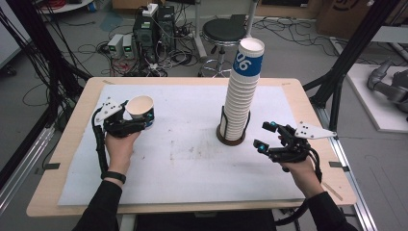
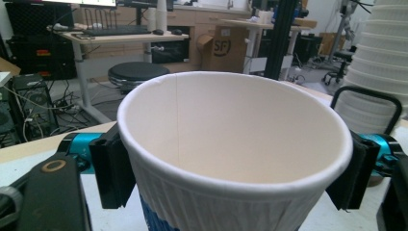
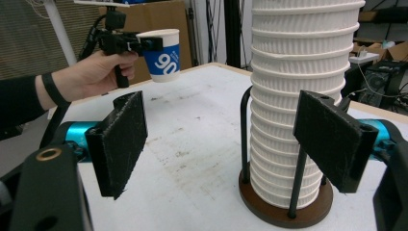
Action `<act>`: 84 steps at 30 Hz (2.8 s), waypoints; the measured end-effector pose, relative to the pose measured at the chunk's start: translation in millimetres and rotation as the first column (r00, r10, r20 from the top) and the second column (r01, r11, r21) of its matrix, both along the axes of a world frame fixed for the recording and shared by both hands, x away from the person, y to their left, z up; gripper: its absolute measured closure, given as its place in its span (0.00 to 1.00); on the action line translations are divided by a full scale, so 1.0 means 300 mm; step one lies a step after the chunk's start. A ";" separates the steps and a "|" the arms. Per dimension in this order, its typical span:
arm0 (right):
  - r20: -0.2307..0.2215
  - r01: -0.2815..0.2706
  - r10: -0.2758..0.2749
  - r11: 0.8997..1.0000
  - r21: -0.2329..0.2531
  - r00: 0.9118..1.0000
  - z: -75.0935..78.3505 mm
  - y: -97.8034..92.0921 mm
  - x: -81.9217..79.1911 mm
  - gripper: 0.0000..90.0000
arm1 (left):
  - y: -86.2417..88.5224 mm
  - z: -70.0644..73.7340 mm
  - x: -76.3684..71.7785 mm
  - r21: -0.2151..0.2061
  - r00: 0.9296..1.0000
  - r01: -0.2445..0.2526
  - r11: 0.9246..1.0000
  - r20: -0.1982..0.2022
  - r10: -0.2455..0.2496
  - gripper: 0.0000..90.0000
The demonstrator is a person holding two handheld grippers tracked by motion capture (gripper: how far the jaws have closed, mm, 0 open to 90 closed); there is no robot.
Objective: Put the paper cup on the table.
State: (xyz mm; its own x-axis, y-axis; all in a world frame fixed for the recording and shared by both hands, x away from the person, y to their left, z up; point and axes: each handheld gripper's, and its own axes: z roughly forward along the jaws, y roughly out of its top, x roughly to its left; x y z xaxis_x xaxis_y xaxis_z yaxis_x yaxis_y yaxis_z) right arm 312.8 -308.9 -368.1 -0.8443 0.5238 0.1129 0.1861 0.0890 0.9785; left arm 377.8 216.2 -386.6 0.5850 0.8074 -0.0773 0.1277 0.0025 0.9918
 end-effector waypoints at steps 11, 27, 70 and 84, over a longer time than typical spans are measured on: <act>-0.001 0.012 -0.012 1.000 -0.004 1.000 -0.010 -0.008 -0.006 0.22 | 0.024 -0.075 0.064 -0.027 0.999 -0.032 0.999 -0.038 0.031 0.24; -0.007 0.033 -0.033 0.999 -0.011 0.999 -0.027 -0.021 -0.016 0.22 | 0.031 -0.164 0.121 0.017 0.995 -0.058 0.998 -0.083 0.059 0.25; -0.014 0.018 -0.018 1.000 -0.016 1.000 -0.032 0.010 -0.005 0.22 | 0.041 -0.178 0.093 0.100 0.974 -0.075 0.992 -0.206 0.095 0.10; -0.014 0.004 -0.004 1.000 -0.005 1.000 -0.028 0.022 0.010 0.22 | 0.053 -0.165 0.043 0.143 0.957 -0.131 0.981 -0.239 0.163 0.07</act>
State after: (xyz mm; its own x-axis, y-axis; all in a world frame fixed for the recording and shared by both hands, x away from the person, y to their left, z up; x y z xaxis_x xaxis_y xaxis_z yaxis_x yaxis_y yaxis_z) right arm 315.7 -302.4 -376.5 -0.8405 0.5278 0.1221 0.1999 0.0927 0.9754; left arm 390.8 232.1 -436.0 0.4344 0.8953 -0.0985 0.3772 -0.0815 0.9225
